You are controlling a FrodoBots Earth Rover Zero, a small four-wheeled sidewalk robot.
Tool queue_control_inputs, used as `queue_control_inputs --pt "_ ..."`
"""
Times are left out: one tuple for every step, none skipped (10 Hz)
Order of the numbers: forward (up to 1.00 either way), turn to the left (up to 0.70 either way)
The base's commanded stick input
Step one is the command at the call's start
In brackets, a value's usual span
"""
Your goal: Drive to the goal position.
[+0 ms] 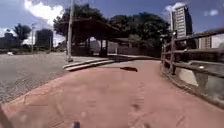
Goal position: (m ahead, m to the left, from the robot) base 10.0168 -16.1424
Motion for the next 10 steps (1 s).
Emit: queue_control_inputs --pt "0.85 -0.05" --pt "0.85 -0.28" --pt "0.85 -0.33" --pt "0.85 -0.34" --pt "0.85 -0.34" --pt "0.85 -0.34" --pt "0.85 -0.34" --pt "0.85 -0.34" --pt "0.85 -0.32" --pt "0.85 0.0"
